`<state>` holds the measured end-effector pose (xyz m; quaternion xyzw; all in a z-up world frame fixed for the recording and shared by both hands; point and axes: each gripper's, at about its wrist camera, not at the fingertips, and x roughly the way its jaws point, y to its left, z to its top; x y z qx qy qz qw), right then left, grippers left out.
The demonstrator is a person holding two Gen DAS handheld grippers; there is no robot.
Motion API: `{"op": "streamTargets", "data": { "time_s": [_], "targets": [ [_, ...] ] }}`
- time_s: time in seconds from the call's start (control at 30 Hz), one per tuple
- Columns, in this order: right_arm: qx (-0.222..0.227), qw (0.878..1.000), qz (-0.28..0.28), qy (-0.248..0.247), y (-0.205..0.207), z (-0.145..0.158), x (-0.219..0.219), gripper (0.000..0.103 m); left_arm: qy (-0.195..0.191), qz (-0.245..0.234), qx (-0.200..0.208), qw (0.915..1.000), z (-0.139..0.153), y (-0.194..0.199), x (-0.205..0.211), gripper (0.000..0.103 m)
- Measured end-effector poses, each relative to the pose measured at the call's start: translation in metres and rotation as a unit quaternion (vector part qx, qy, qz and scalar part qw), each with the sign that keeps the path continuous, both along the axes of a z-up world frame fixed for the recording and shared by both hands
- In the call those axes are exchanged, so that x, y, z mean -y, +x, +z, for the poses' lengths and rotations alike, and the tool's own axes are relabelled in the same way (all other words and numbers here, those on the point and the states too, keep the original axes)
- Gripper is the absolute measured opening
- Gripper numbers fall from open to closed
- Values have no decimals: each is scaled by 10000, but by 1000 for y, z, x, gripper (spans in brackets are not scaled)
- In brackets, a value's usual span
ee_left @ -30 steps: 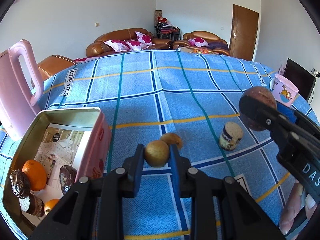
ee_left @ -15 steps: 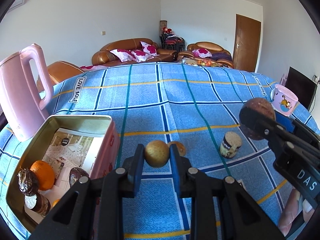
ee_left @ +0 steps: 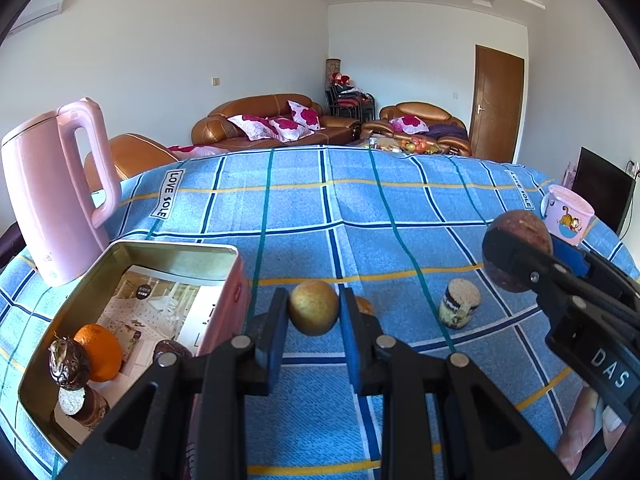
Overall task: Organize fruits
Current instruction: 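Lift the tan fruit with the left tool while the right tool holds the purple fruit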
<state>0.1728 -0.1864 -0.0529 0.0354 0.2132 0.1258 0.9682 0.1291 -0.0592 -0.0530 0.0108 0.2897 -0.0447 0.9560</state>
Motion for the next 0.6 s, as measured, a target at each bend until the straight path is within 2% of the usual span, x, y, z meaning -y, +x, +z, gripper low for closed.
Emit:
{"op": "streamTargets", "data": {
  "time_s": [0.6],
  "targets": [
    [372, 9992, 47, -152, -17, 4, -8, 51, 44, 96, 431, 9990, 6, -18, 0, 27]
  ]
}}
